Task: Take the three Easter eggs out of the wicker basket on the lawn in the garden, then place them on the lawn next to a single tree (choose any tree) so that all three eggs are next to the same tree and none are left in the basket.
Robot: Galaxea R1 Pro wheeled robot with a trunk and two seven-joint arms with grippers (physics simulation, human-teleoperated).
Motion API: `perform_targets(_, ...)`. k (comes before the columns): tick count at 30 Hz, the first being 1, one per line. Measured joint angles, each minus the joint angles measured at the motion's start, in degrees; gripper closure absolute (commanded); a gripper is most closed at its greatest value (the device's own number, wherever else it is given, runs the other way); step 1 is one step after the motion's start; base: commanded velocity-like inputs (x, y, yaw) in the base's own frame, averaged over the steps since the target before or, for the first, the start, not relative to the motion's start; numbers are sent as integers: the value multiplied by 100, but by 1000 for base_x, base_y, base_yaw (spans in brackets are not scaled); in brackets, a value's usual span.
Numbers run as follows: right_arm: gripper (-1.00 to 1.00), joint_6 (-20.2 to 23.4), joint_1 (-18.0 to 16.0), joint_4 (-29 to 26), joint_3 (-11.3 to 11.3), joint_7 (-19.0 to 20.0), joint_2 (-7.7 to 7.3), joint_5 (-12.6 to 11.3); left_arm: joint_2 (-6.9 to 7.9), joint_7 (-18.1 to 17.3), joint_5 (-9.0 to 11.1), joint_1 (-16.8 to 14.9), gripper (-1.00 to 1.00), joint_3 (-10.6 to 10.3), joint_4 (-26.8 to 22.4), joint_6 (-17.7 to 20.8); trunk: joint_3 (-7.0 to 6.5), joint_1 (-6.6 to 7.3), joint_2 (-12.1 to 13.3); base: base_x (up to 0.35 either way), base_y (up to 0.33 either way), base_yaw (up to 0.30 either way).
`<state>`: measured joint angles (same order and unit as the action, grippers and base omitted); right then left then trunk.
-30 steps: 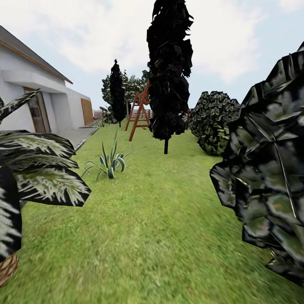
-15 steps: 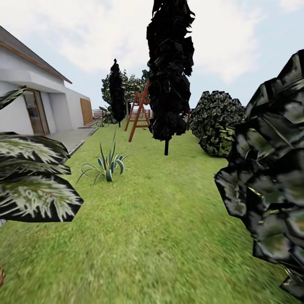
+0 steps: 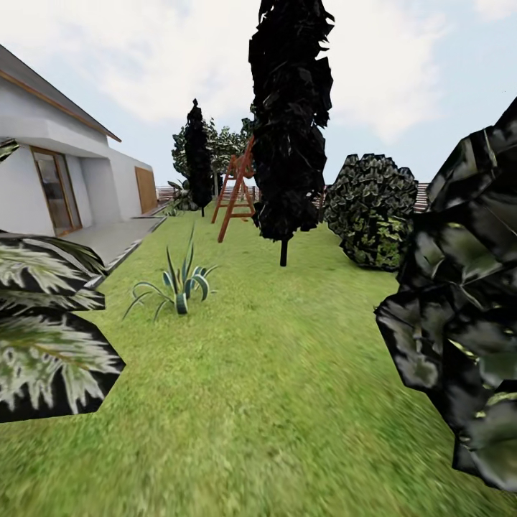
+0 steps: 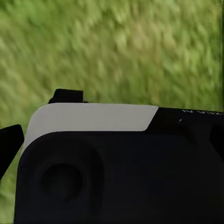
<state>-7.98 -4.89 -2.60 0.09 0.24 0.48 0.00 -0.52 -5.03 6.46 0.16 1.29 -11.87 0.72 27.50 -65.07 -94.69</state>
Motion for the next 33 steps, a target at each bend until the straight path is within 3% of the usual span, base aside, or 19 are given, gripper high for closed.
perform_targets(13, -100, 0, 0, 0, 0, 0, 1, 0, 0, 5, 1, 0, -100, 0, 0, -3, 0, -1, 0, 275, -152, 0)
perform_targets(33, -100, 0, 0, 0, 0, 0, -2, 0, 0, 2, 0, 0, -100, 0, 0, -2, 0, 0, 0, 323, -4, 0)
